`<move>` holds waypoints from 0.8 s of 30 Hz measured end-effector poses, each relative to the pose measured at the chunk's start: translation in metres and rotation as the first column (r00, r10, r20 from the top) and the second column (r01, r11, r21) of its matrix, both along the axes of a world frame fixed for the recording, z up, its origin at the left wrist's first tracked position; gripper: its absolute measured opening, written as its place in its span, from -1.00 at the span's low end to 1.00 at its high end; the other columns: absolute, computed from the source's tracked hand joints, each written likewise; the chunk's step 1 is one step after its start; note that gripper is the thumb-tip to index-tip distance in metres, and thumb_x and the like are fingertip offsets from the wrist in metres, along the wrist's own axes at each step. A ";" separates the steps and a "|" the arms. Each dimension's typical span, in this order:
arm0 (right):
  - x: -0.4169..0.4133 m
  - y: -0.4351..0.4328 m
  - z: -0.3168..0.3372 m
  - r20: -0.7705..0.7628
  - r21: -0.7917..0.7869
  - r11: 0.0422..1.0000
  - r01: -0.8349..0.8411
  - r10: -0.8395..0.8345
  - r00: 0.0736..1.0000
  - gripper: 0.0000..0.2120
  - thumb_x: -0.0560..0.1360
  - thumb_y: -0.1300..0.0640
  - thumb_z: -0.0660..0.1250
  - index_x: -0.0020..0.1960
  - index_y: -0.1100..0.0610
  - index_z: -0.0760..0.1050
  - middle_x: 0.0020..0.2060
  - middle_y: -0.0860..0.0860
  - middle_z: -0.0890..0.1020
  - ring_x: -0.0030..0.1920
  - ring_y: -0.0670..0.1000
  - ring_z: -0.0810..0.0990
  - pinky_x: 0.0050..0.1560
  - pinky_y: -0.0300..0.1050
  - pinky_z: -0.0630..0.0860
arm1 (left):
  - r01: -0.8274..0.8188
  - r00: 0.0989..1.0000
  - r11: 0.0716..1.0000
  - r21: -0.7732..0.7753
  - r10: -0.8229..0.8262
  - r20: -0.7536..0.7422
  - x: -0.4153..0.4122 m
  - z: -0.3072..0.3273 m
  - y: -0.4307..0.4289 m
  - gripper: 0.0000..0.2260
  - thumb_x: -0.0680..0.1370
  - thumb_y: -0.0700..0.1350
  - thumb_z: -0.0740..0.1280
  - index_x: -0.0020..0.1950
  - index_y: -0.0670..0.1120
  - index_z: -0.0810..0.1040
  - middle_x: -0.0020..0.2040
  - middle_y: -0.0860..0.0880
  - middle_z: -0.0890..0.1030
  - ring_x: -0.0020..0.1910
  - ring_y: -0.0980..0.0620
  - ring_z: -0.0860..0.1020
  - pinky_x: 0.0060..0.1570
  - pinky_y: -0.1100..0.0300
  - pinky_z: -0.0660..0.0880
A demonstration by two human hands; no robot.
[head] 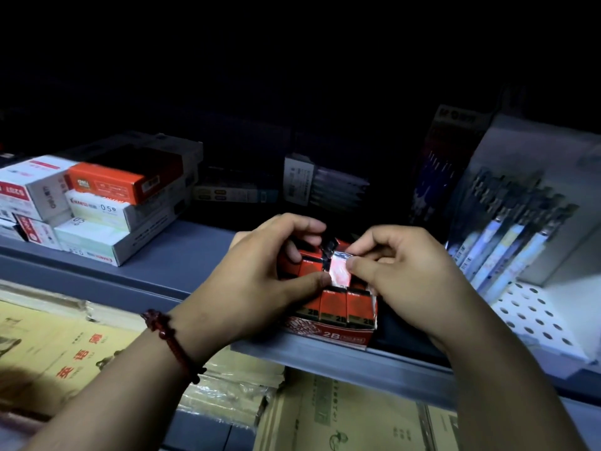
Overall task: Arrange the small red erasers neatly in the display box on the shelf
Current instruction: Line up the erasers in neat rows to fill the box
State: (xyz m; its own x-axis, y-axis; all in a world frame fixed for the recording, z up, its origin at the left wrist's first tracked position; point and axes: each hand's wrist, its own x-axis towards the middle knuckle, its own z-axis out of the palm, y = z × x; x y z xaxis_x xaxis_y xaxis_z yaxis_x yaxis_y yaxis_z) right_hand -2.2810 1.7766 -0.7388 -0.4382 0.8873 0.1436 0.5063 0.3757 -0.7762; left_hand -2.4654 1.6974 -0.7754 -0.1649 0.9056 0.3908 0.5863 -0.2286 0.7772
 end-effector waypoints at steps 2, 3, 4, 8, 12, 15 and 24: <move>0.000 -0.001 0.001 0.035 -0.015 1.000 -0.001 0.001 0.999 -0.92 0.48 0.11 0.51 -0.12 -0.08 0.71 -0.31 -0.04 0.72 -0.33 0.03 0.68 -0.17 0.10 0.65 | -0.003 0.999 1.000 0.008 0.004 -0.038 0.000 0.000 0.000 -0.60 0.42 0.03 0.57 0.22 0.19 0.59 -0.01 0.35 0.54 0.02 0.13 0.57 0.07 0.29 0.50; 0.000 -0.002 0.001 0.053 -0.018 1.000 0.012 -0.011 0.999 -0.94 0.47 0.08 0.52 -0.11 -0.08 0.72 -0.27 -0.08 0.73 -0.30 -0.01 0.70 -0.17 0.03 0.67 | -0.003 0.998 1.000 0.020 0.005 -0.062 0.000 -0.001 -0.001 -0.64 0.43 0.05 0.57 0.19 0.18 0.60 0.00 0.33 0.54 0.03 0.13 0.56 0.06 0.30 0.48; -0.001 -0.003 0.000 0.075 -0.006 1.000 0.029 -0.029 0.997 -0.95 0.47 0.07 0.51 -0.12 -0.08 0.74 -0.25 -0.13 0.73 -0.29 -0.07 0.70 -0.18 -0.06 0.68 | -0.003 0.997 0.999 0.036 0.006 -0.082 -0.001 -0.001 -0.001 -0.68 0.44 0.09 0.55 0.17 0.18 0.62 0.01 0.29 0.54 0.04 0.12 0.56 0.07 0.28 0.48; -0.008 -0.006 -0.002 0.156 0.061 0.996 0.064 -0.073 0.985 -0.81 0.49 0.13 0.46 -0.26 -0.06 0.73 -0.36 -0.17 0.70 -0.33 -0.11 0.67 -0.35 -0.21 0.58 | 0.029 0.994 0.999 0.044 -0.024 -0.106 -0.002 0.000 -0.001 -0.70 0.43 0.21 0.43 0.11 0.16 0.68 0.10 0.21 0.58 0.13 0.14 0.57 0.23 0.07 0.50; -0.008 -0.003 -0.003 0.144 0.051 0.997 0.049 -0.056 0.988 -0.83 0.48 0.13 0.47 -0.27 -0.01 0.71 -0.50 -0.16 0.61 -0.50 -0.21 0.52 -0.50 -0.36 0.37 | 0.051 0.971 0.998 0.039 -0.041 -0.235 -0.001 0.001 0.000 -0.71 0.49 0.28 0.30 0.07 0.23 0.71 0.10 0.26 0.61 0.15 0.15 0.54 0.24 -0.10 0.44; -0.009 0.001 -0.005 0.050 0.108 0.988 0.108 -0.114 0.992 -0.89 0.46 0.16 0.49 -0.24 0.05 0.64 -0.52 -0.11 0.53 -0.54 -0.22 0.44 -0.52 -0.40 0.30 | 0.044 0.968 0.998 0.042 -0.032 -0.249 -0.002 0.000 0.001 -0.70 0.50 0.29 0.27 -0.01 0.20 0.73 0.08 0.28 0.63 0.12 0.13 0.54 0.23 -0.13 0.42; -0.021 0.006 -0.015 0.073 0.232 0.968 0.095 -0.115 0.991 -0.65 0.57 0.08 0.41 0.34 -0.01 0.58 -0.33 -0.19 0.42 -0.35 -0.22 0.38 -0.40 -0.46 0.32 | 0.050 0.987 0.997 0.050 -0.042 -0.156 -0.002 -0.002 0.002 -0.80 0.48 0.18 0.43 0.03 0.16 0.71 0.11 0.24 0.62 0.16 0.13 0.57 0.26 -0.03 0.47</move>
